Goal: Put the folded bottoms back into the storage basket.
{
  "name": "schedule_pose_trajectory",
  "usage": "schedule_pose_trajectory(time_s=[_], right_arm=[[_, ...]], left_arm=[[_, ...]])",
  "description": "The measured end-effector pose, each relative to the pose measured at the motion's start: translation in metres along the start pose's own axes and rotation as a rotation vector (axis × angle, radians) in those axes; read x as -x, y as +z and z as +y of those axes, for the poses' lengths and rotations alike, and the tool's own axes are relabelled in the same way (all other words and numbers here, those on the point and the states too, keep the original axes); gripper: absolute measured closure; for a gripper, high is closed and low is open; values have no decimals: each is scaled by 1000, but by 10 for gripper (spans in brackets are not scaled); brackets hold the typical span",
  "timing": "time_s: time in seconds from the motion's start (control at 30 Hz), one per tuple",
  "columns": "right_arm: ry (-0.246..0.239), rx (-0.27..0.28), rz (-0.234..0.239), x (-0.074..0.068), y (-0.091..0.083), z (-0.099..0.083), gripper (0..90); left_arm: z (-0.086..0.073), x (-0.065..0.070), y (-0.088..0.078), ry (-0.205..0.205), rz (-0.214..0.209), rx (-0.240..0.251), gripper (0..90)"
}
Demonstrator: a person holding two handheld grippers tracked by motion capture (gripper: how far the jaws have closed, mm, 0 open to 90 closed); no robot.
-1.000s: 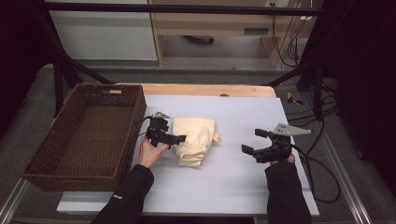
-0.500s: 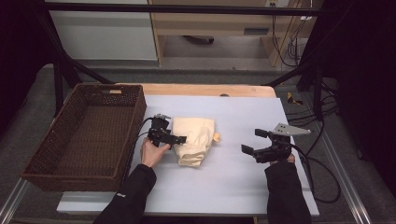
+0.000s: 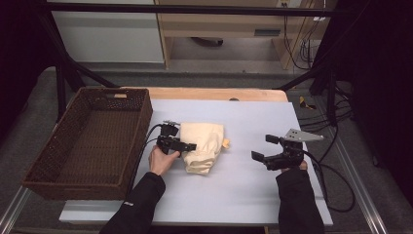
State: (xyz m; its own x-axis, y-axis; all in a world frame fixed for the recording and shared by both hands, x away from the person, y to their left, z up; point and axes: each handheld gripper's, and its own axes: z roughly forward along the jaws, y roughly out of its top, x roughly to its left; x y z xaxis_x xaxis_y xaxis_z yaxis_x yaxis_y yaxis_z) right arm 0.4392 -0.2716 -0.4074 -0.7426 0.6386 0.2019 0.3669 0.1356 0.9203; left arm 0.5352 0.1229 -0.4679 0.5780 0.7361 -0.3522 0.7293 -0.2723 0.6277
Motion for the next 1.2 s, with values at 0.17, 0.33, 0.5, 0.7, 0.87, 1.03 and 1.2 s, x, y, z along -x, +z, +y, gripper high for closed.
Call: schedule_pose_trajectory(time_s=[0.17,0.33,0.5,0.7,0.87,1.03,1.2], right_arm=[[1,-2,2,0,1,0,30],[3,-1,3,0,1,0,30],[3,-3,3,0,1,0,30],[2,-6,3,0,2,0,30],[5,-4,4,0,1,0,30],[7,-10,5,0,2,0,30],[6,-7,4,0,2,0,30]], left_arm=[[0,1,2,-4,-7,-1,237],[-1,1,3,-15,-5,-9,263],[0,2,3,-21,-11,-18,313],[0,1,4,-39,-44,-21,420],[0,0,4,-54,-66,-31,499],[0,-1,6,-67,-75,-32,569],[-1,-1,6,-55,-80,-29,586]])
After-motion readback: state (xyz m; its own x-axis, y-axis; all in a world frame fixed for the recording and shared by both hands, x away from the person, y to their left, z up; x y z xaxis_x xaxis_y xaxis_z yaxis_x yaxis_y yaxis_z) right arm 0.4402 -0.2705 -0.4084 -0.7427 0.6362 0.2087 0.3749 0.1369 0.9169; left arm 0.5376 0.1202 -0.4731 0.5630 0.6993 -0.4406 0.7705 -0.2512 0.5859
